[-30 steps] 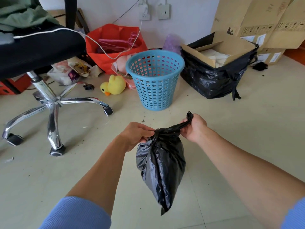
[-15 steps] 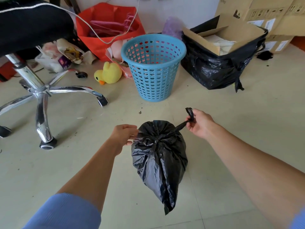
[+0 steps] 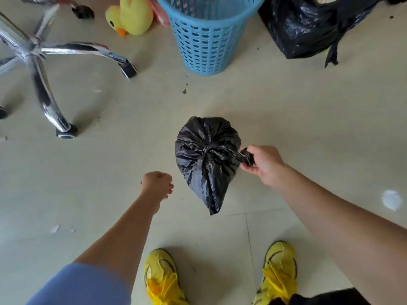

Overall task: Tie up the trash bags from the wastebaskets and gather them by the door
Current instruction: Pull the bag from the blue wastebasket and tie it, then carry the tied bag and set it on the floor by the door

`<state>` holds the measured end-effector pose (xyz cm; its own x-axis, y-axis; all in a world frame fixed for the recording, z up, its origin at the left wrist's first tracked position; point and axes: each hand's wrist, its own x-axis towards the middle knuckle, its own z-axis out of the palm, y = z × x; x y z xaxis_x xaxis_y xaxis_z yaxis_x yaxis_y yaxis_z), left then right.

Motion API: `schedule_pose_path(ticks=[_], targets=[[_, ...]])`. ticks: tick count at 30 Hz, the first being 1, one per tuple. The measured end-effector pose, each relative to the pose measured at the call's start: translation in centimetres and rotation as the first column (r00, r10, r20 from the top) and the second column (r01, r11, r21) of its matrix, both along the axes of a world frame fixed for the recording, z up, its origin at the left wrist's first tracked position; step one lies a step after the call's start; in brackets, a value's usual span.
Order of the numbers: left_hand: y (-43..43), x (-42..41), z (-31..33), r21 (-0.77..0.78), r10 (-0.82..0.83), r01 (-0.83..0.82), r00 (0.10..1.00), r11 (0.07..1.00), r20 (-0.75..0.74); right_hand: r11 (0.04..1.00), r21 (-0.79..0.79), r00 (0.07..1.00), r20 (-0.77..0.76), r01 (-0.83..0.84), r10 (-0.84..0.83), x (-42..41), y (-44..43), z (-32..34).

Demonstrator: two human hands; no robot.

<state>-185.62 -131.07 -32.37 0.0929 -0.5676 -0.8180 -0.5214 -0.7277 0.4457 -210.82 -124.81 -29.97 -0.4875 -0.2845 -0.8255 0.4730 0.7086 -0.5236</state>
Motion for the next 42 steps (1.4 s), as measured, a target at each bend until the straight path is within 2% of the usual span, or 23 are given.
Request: schedule_pose_path(ticks=[4, 8, 10, 14, 18, 24, 28, 32, 37, 40, 42], targets=[[2.7, 1.4, 7.6, 0.106, -0.126, 0.121, 0.991, 0.987, 0.044, 0.973, 0.072, 0.968, -0.106, -0.22, 0.227, 1.5, 1.0, 7.0], [3.5, 1.4, 16.7, 0.095, -0.225, 0.221, 0.974, 0.971, 0.026, 0.864, 0.155, 0.843, -0.197, -0.478, 0.501, 2.6, 1.4, 15.9], [3.4, 1.1, 21.7, 0.076, -0.26, 0.257, 0.965, 0.963, 0.029, 0.837, 0.184, 0.804, -0.236, -0.515, 0.546, 2.7, 1.8, 20.5], [3.1, 0.0, 31.4, 0.049, -0.339, 0.338, 0.94, 0.94, 0.027, 0.88, 0.198, 0.859, -0.207, -0.433, 0.469, 1.0, 4.8, 29.2], [3.8, -3.3, 40.9, 0.02, -0.446, 0.446, 0.894, 0.895, 0.039, 0.953, 0.182, 0.944, -0.18, -0.244, 0.276, -2.5, 10.1, 37.0], [7.4, -12.8, 52.5, -0.049, -0.595, 0.596, 0.803, 0.802, 0.019, 0.988, 0.095, 0.934, -0.327, -0.121, 0.146, -9.0, 20.5, 47.7], [11.9, -20.8, 58.1, -0.08, -0.686, 0.683, 0.727, 0.726, -0.01, 0.995, -0.004, 0.969, -0.226, 0.104, -0.102, -14.7, 27.0, 53.1], [17.1, -29.4, 62.5, -0.106, -0.807, 0.803, 0.59, 0.587, -0.003, 0.982, -0.027, 0.957, -0.22, 0.188, -0.19, -21.0, 32.6, 58.8], [21.5, -39.8, 66.1, -0.156, -0.937, 0.93, 0.344, 0.332, 0.056, 0.998, 0.063, 0.918, -0.397, 0.024, 0.003, -28.1, 37.4, 64.7], [23.6, -47.1, 68.4, -0.198, -0.979, 0.97, 0.168, 0.144, 0.115, 0.988, 0.151, 0.898, -0.437, 0.027, 0.042, -33.5, 39.9, 67.8], [24.5, -52.5, 69.7, -0.217, -0.983, 0.975, 0.083, 0.047, 0.161, 0.977, 0.212, 0.874, -0.475, -0.001, 0.104, -37.6, 41.2, 69.3]])
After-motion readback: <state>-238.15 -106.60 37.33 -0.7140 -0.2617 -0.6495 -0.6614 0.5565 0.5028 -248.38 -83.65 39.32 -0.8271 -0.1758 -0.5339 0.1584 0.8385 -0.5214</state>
